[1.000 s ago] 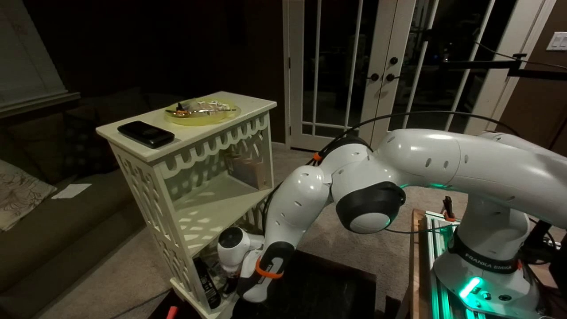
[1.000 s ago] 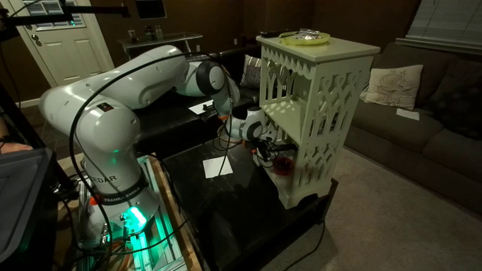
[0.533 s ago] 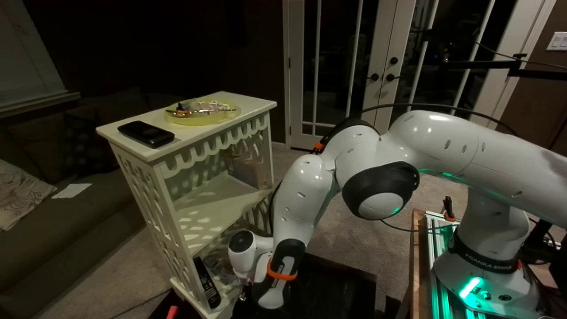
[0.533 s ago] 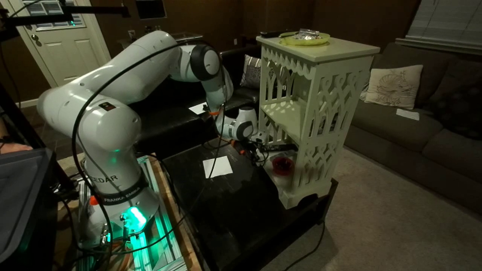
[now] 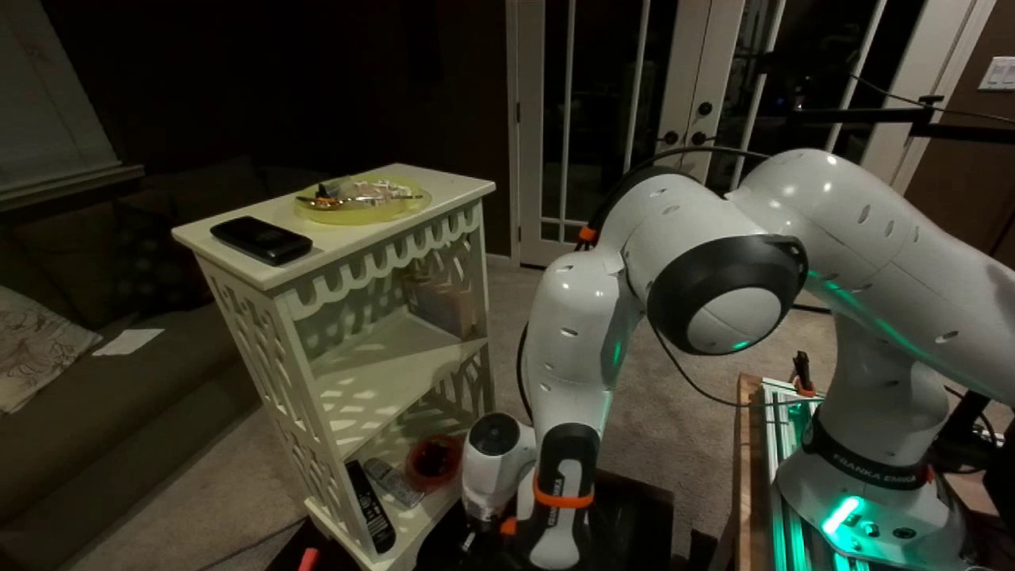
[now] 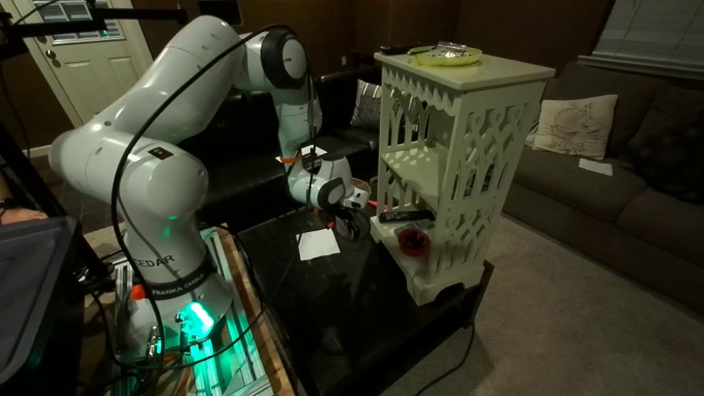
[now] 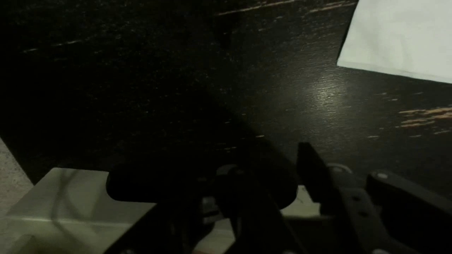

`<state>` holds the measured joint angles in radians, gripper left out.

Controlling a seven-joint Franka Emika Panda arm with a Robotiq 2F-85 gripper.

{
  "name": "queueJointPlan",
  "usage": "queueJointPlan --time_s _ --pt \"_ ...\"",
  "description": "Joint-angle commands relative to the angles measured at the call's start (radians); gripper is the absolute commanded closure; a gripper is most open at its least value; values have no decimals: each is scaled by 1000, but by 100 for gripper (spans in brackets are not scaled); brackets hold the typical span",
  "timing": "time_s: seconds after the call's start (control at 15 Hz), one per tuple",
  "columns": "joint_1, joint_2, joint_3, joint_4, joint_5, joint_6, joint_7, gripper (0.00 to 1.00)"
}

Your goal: Push the grey remote backwards slightly

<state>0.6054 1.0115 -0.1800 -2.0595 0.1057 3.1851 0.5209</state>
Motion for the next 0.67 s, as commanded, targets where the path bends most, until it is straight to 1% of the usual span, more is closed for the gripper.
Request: queueJointPlan --time_s 0.0,0.13,0.2,0.27,0.33,0.4,0.47,0.53,0.6 --pt "-24 -122 74 -248 120 254 -35 27" --pt "-40 -163 128 -358 207 430 -41 15" --pt "-57 -178 166 -413 249 522 -44 7" --pt "-23 -177 140 -461 218 612 43 2" --pt "54 -173 99 -499 286 705 18 0" --pt "-93 -127 202 -386 281 611 -98 12" --pt "-81 -136 201 -430 301 681 -99 5" --pt "-68 -141 197 -456 312 712 -98 0" --pt "-59 -145 194 -468 316 722 -95 0"
